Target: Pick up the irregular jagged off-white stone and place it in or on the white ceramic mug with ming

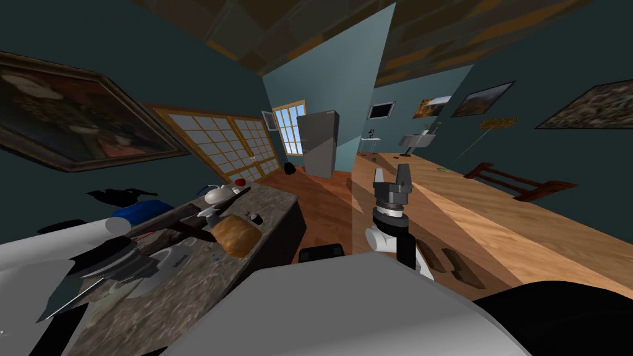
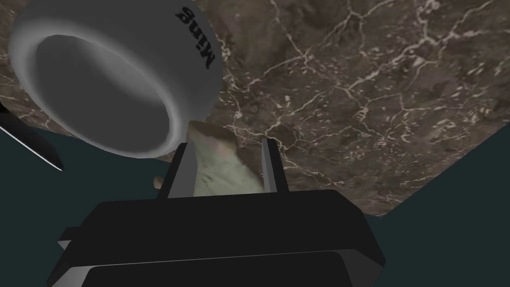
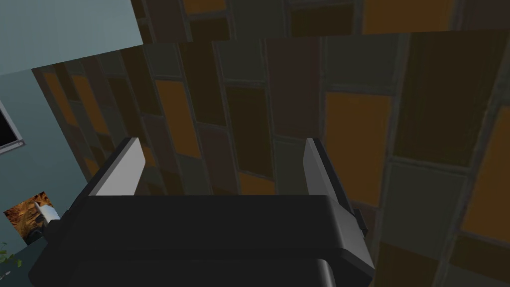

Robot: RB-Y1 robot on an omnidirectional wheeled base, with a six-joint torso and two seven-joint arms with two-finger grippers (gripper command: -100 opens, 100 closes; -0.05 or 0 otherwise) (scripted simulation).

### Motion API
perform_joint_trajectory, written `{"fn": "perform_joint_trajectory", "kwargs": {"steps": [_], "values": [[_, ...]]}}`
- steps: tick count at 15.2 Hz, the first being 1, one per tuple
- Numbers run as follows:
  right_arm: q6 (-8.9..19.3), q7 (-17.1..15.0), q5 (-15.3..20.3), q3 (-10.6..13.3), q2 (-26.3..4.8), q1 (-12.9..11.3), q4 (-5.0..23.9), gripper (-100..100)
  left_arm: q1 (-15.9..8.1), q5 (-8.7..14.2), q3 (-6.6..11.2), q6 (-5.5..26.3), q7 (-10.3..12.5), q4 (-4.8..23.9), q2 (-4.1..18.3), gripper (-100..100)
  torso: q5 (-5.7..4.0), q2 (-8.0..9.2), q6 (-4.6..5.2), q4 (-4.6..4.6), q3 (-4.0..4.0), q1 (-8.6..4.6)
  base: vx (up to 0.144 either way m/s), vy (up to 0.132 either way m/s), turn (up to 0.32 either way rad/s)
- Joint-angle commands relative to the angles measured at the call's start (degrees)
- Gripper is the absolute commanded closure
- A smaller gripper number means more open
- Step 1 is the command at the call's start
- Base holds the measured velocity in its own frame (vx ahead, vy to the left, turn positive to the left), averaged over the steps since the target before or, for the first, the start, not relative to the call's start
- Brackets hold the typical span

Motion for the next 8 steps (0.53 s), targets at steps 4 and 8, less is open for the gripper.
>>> {"fn": "perform_joint_trajectory", "kwargs": {"steps": [4, 8], "values": [[0.0, 0.0, 0.0, 0.0, 0.0, 0.0, 0.0, 0, -0.25, 0.0, 1.69, -0.41, -2.55, 4.61, 3.02, 100, 0.0, -0.01, 0.02, -0.01, -0.01, -0.03, 0.003, 0.036, -0.136], [0.0, 0.0, 0.0, 0.0, 0.0, 0.0, 0.0, 0, -0.66, 0.3, 3.27, -0.5, -5.08, 9.01, 5.81, 100, -0.01, -0.09, 0.1, -0.02, -0.06, 0.08, 0.01, 0.068, -0.215]]}}
